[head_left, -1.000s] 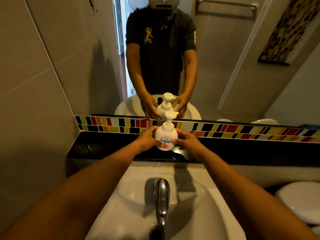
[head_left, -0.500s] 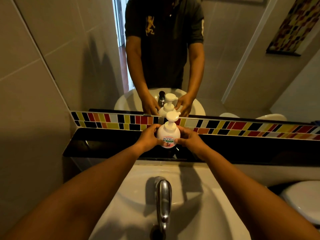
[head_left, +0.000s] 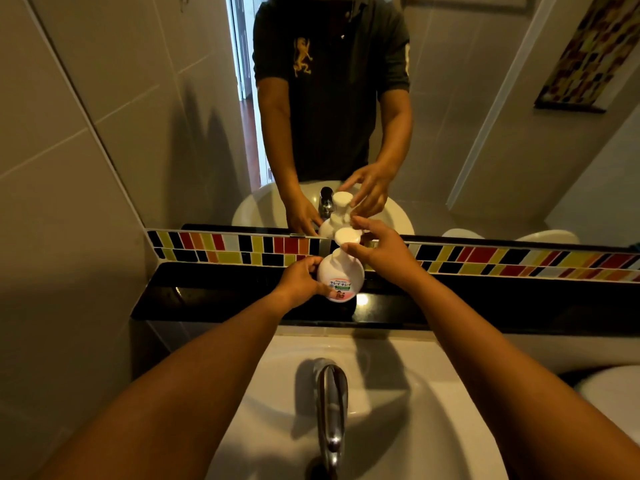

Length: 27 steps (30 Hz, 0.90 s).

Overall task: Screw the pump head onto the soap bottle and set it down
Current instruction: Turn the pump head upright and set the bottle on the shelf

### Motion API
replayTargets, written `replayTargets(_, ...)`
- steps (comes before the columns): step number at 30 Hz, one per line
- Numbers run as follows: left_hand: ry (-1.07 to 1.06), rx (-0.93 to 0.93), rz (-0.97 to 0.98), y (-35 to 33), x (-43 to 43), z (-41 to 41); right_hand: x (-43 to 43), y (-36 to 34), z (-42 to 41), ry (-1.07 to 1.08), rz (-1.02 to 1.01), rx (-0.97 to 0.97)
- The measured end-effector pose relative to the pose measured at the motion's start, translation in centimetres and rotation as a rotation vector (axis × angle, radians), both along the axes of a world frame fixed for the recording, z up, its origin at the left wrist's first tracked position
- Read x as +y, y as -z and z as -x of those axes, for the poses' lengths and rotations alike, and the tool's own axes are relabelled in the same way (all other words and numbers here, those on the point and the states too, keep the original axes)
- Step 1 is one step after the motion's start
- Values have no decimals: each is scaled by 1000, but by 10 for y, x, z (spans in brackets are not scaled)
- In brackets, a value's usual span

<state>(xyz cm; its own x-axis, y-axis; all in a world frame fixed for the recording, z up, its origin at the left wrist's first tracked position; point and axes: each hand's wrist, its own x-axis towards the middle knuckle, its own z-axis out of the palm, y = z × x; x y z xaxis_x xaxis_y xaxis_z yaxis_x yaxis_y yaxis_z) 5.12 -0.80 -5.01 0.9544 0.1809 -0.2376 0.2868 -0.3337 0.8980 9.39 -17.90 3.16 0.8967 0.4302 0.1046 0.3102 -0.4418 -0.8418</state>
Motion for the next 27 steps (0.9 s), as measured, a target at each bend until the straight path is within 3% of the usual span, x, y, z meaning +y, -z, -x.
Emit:
replayTargets(5, -2, 6, -17, 0, -1, 0, 5, -2, -3, 13, 160, -84)
replayTargets(10, -25, -4, -35, 1, -3, 1, 10, 3, -1, 140, 161, -143)
replayTargets(14, -20, -9, -46, 1, -4, 1, 16, 11, 1, 215, 129, -140)
replayTargets(21, -17, -12, -62, 1, -4, 0, 6, 15, 2, -21, -63, 36)
replayTargets(27, -24, -8, -78, 2, -4, -1, 10, 19, -1, 55, -86, 61)
